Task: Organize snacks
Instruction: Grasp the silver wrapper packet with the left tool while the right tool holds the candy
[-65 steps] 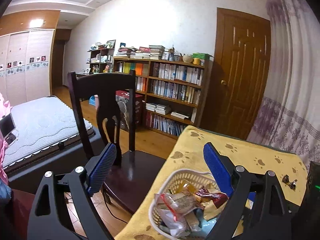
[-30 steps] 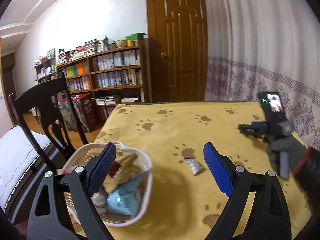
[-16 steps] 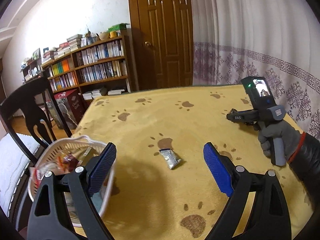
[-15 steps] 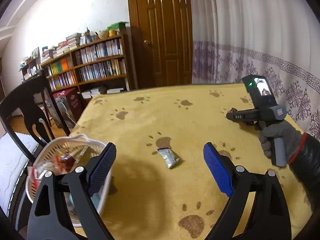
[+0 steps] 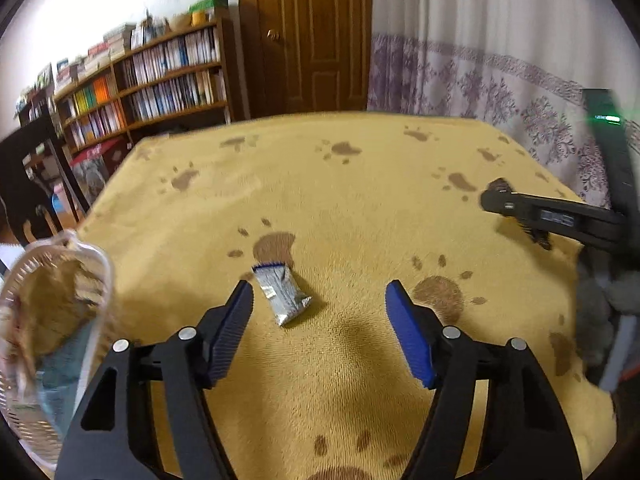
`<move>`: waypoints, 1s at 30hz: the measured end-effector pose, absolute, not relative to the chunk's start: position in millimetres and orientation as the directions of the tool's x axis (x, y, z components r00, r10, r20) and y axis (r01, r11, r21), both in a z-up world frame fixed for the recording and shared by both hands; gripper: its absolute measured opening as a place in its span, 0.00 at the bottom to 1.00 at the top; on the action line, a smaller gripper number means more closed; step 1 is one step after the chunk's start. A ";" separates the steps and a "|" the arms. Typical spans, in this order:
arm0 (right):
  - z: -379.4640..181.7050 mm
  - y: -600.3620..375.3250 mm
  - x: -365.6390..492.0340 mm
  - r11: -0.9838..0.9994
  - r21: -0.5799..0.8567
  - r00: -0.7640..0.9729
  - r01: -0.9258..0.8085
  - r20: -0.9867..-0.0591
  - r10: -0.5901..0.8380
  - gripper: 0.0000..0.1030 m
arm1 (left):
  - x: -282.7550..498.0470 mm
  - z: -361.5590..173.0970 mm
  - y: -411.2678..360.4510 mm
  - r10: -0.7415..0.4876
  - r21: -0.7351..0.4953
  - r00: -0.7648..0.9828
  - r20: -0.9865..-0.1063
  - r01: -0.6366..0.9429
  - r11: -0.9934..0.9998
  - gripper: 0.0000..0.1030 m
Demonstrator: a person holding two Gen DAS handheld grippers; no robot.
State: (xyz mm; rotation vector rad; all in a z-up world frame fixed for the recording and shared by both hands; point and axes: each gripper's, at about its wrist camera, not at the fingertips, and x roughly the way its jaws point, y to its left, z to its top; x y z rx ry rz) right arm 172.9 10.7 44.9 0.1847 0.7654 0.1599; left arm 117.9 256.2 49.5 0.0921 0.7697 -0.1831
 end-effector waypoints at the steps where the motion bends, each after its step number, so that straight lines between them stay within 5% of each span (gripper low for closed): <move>1: 42.8 13.1 169.1 0.973 0.215 0.714 -0.078 -0.669 0.205 0.32 | 124.1 44.1 257.9 -0.121 0.010 0.693 -0.710 0.181 0.983 0.63; 9: 37.8 17.5 163.3 0.972 0.211 0.718 -0.099 -0.662 0.217 0.32 | 148.3 28.4 270.9 -0.084 -0.018 0.662 -0.745 0.107 0.994 0.53; 17: 31.9 16.8 162.8 0.970 0.222 0.710 -0.103 -0.667 0.228 0.32 | 153.2 20.9 276.3 -0.087 -0.034 0.651 -0.754 0.094 0.995 0.28; 30: 30.4 15.1 161.6 0.969 0.229 0.715 -0.098 -0.661 0.229 0.32 | 121.6 58.5 281.5 -0.133 -0.065 0.717 -0.685 0.122 0.990 0.27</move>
